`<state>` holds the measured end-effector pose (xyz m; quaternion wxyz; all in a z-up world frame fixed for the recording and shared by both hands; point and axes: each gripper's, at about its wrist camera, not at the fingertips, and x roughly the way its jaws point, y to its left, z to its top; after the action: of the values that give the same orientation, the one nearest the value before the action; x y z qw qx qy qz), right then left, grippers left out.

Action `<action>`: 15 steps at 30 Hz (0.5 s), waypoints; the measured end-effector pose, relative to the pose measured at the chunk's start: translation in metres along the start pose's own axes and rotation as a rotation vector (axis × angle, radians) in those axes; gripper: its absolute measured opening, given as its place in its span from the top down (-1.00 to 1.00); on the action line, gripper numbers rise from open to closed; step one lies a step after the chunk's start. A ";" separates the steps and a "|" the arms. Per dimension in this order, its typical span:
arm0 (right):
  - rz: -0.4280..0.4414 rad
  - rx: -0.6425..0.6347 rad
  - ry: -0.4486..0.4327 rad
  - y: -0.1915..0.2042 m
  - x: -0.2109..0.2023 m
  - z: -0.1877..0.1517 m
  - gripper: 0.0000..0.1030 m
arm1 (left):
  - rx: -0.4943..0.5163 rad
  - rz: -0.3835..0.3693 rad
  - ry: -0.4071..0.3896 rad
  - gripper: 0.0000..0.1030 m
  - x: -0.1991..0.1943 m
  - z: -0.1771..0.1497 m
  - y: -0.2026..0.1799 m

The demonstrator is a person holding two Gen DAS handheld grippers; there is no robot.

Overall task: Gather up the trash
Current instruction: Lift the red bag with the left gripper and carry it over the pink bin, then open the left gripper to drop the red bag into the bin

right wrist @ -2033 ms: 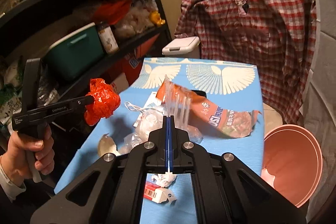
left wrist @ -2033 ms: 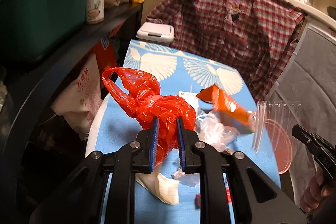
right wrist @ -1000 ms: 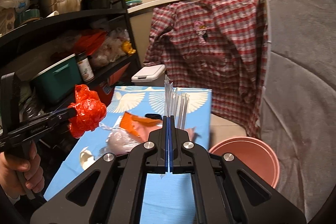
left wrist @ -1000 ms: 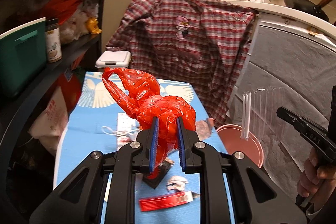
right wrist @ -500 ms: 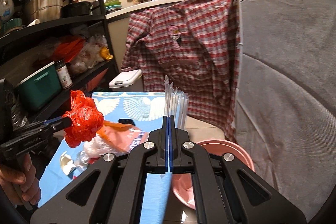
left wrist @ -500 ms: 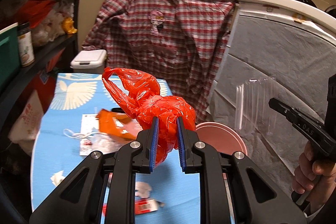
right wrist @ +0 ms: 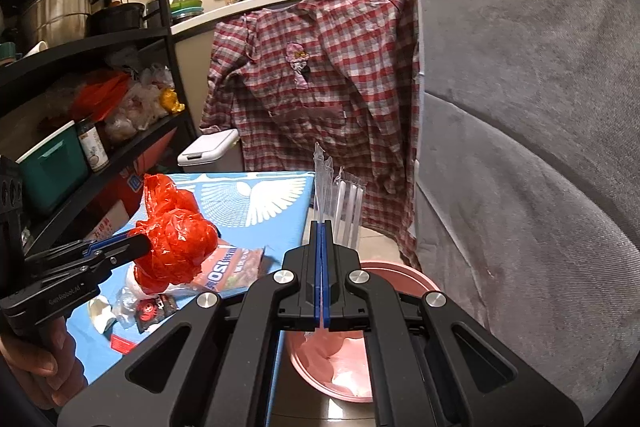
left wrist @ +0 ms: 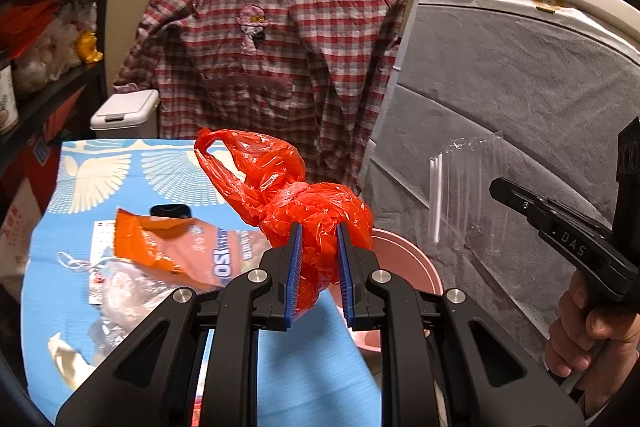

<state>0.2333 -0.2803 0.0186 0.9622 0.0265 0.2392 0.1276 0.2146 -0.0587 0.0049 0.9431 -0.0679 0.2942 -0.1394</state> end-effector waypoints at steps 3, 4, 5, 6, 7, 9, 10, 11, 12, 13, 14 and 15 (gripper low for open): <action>-0.008 0.008 0.005 -0.005 0.002 0.000 0.99 | 0.006 -0.012 0.011 0.67 0.010 0.001 -0.008; -0.013 0.012 0.008 -0.007 0.004 -0.001 0.99 | 0.008 -0.016 0.015 0.67 0.013 0.000 -0.010; -0.016 0.017 0.010 -0.009 0.005 -0.001 0.99 | 0.011 -0.019 0.019 0.67 0.016 0.000 -0.013; -0.019 0.020 0.012 -0.011 0.006 -0.001 0.99 | 0.013 -0.022 0.022 0.67 0.019 -0.001 -0.015; -0.022 0.021 0.012 -0.012 0.006 -0.001 0.99 | 0.014 -0.025 0.026 0.67 0.021 -0.001 -0.017; -0.028 0.022 0.013 -0.013 0.007 -0.002 0.99 | 0.019 -0.030 0.032 0.67 0.026 -0.002 -0.021; -0.030 0.021 0.013 -0.014 0.007 -0.002 0.99 | 0.020 -0.032 0.037 0.67 0.029 -0.002 -0.023; -0.031 0.021 0.014 -0.014 0.008 -0.003 0.99 | 0.020 -0.035 0.040 0.67 0.031 -0.002 -0.023; -0.033 0.022 0.015 -0.014 0.008 -0.004 0.99 | 0.019 -0.037 0.043 0.67 0.032 -0.002 -0.025; -0.034 0.023 0.017 -0.015 0.008 -0.004 0.99 | 0.019 -0.039 0.046 0.67 0.034 -0.002 -0.026; -0.036 0.023 0.019 -0.015 0.009 -0.005 0.99 | 0.019 -0.041 0.050 0.67 0.037 -0.002 -0.027; -0.038 0.024 0.021 -0.016 0.010 -0.005 0.99 | 0.019 -0.043 0.052 0.67 0.038 -0.002 -0.027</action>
<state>0.2429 -0.2935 0.0078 0.9615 0.0321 0.2513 0.1068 0.2377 -0.0965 -0.0112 0.9325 -0.0613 0.3159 -0.1641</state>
